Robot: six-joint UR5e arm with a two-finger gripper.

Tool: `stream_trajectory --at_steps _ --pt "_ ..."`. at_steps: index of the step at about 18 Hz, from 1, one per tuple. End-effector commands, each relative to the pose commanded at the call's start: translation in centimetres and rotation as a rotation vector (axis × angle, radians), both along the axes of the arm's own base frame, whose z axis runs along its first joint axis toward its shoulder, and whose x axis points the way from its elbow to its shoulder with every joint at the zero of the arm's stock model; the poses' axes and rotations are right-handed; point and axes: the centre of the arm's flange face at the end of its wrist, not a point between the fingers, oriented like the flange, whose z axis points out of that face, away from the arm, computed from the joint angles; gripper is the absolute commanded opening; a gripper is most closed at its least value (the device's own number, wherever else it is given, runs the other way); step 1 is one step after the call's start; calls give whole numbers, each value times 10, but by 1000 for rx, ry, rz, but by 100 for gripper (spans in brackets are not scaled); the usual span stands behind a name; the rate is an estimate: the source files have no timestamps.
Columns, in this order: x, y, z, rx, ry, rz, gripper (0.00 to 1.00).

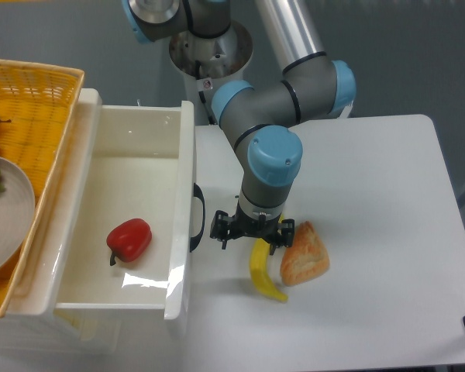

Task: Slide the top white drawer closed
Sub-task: 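Move the gripper toward the open white drawer's front panel, then push the drawer front with the gripper, sliding the drawer inward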

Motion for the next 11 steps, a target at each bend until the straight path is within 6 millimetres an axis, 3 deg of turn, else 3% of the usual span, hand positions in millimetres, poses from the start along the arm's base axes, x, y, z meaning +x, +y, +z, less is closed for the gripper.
stream_trajectory --at_steps 11 --pt "7 -4 17 8 -3 -2 100"
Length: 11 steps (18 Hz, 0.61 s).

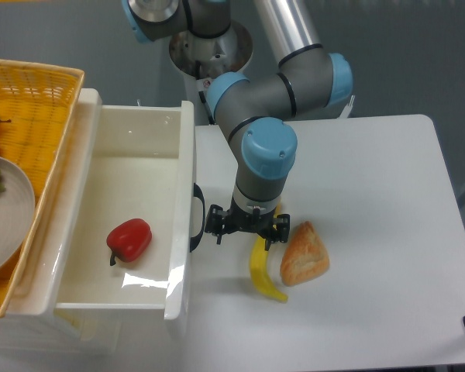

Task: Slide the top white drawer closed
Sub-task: 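Push the drawer front with the gripper, sliding the drawer inward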

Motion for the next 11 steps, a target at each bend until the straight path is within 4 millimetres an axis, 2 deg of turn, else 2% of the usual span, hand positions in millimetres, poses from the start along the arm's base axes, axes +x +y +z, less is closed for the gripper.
stream_trajectory --at_steps 8,11 --pt "8 1 9 15 -17 -8 100" --pt "16 8 12 18 -16 -15 100"
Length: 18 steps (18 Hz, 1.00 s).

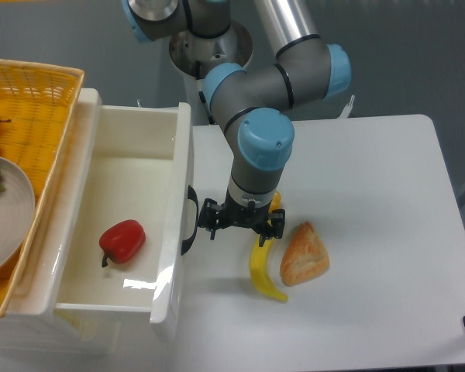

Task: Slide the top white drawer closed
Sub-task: 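Push the drawer front with the gripper, sliding the drawer inward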

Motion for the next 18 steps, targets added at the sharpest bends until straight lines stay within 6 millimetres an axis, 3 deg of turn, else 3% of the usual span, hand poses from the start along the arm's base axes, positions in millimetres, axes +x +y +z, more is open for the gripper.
stream_trajectory --at_steps 18 --pt "19 5 12 -8 -18 -16 100"
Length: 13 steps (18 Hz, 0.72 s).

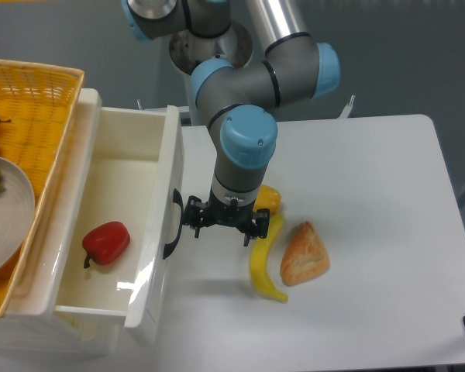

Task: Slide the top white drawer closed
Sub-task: 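Push the drawer front with the gripper, sliding the drawer inward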

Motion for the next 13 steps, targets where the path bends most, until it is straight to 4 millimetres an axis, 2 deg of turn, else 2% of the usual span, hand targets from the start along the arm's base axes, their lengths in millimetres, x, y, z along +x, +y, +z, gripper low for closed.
stream_trajectory --at_steps 9,13 --pt "12 4 3 -8 -9 3 100" --pt "16 1 10 -11 -12 1 100"
